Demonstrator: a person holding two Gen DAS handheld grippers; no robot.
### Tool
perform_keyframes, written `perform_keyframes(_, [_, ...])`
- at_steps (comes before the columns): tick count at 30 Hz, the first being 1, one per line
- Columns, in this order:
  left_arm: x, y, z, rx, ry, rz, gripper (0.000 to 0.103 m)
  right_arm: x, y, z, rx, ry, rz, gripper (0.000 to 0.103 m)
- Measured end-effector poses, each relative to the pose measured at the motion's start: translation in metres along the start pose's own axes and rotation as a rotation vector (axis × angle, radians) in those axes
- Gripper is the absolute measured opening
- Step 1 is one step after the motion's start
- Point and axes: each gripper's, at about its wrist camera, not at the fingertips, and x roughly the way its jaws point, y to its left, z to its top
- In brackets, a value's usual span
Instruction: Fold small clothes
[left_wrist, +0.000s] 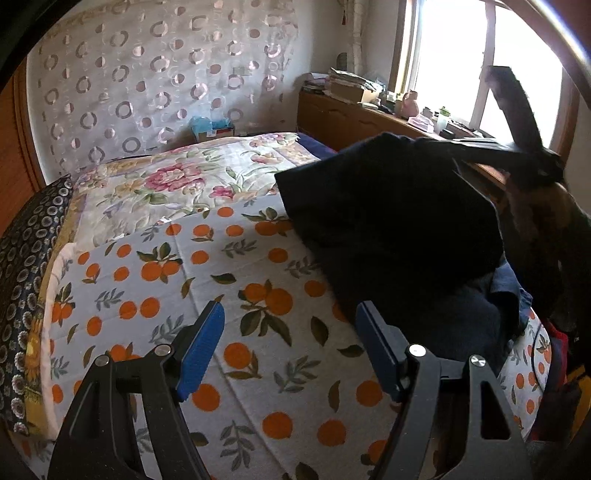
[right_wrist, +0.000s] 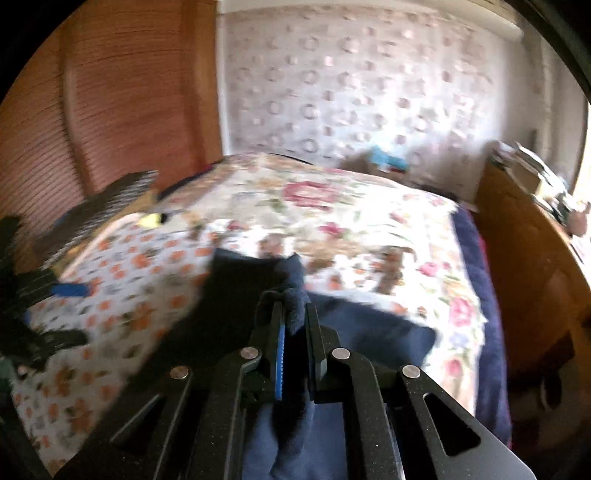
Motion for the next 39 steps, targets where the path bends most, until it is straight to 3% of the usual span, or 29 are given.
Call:
perform_keyframes(4, [0.009,-0.001,0.001,0.0,0.02,-0.001,0.075,0.027,-0.036,0.0,0.066,0.055,-0.056,0.009])
perform_keyframes(7, [0.016,-0.001,0.002,0.002,0.039,0.005,0.075,0.043,-0.045,-0.004,0.097,0.082,-0.1,0.024])
perform_keyframes(9, [0.021,-0.001,0.003,0.005,0.05,0.004,0.075,0.048,-0.044,-0.007,0.124,0.086,-0.095,0.041])
perform_keyframes(20, [0.053,-0.013,0.029,0.071,0.092,-0.005,0.075,0.082,-0.074,-0.009,0.136,0.134,-0.032,0.045])
perform_keyframes(22, [0.057,-0.017,0.032,0.08,0.097,-0.011,0.075,0.083,-0.077,-0.007,0.144,0.136,0.004,0.045])
perform_keyframes(23, [0.058,-0.019,0.034,0.084,0.098,-0.013,0.075,0.084,-0.078,-0.007,0.146,0.133,0.025,0.033])
perform_keyframes(24, [0.06,-0.021,0.035,0.087,0.1,-0.015,0.075,0.083,-0.079,-0.007,0.144,0.127,0.048,0.012])
perform_keyframes(30, [0.065,-0.026,0.035,0.091,0.107,-0.025,0.075,0.071,-0.09,-0.008,0.153,0.075,0.122,0.006])
perform_keyframes(34, [0.067,-0.025,0.035,0.082,0.111,-0.028,0.075,0.048,-0.108,-0.007,0.21,-0.018,0.026,0.005])
perform_keyframes(37, [0.068,-0.025,0.035,0.08,0.115,-0.026,0.075,0.034,-0.123,-0.007,0.221,-0.078,-0.142,0.005])
perform_keyframes(39, [0.069,-0.025,0.036,0.08,0.116,-0.027,0.075,0.036,-0.13,-0.008,0.226,-0.054,-0.202,0.006])
